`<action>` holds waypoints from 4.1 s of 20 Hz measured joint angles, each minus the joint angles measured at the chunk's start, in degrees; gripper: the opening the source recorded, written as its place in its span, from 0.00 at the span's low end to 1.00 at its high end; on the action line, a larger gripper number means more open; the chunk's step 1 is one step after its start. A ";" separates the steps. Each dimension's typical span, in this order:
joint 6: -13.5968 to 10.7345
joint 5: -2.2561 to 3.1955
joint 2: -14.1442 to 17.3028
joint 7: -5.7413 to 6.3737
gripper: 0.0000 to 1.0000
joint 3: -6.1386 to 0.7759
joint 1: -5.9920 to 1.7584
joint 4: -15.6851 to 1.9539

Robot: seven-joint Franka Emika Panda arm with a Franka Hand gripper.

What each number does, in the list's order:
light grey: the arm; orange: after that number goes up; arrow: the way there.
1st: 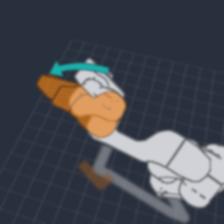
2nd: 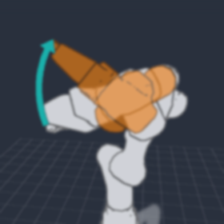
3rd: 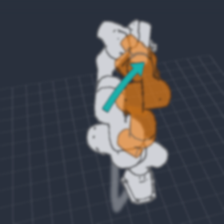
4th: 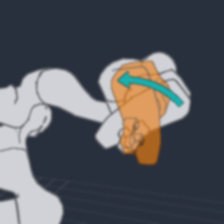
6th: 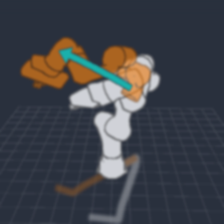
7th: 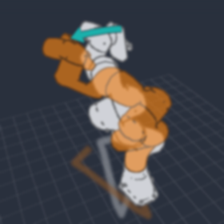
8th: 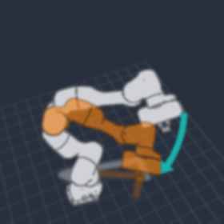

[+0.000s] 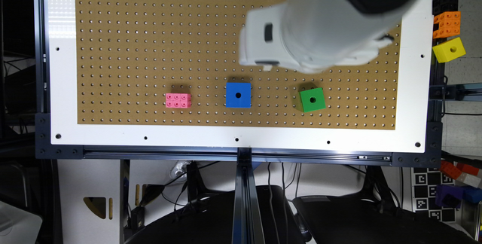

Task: Pick up green block.

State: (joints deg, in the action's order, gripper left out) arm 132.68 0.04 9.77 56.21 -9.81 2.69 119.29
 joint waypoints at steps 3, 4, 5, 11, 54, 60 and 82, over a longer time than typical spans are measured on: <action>-0.25 0.36 2.12 1.89 1.00 -1.81 0.03 -2.48; -0.28 0.42 2.35 2.36 1.00 -2.28 0.04 -2.81; -0.29 0.42 2.40 2.66 1.00 -2.60 0.04 -2.93; -0.25 0.42 2.74 3.13 1.00 -3.15 0.02 -3.08; 6.68 5.09 24.01 7.07 1.00 -4.02 1.87 -15.45; 6.99 5.16 24.95 7.08 1.00 -3.88 2.02 -15.43; 10.18 6.32 29.11 7.54 0.00 -3.67 2.05 -16.05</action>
State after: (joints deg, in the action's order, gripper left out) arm 142.86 6.35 38.88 63.75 -13.49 4.73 103.25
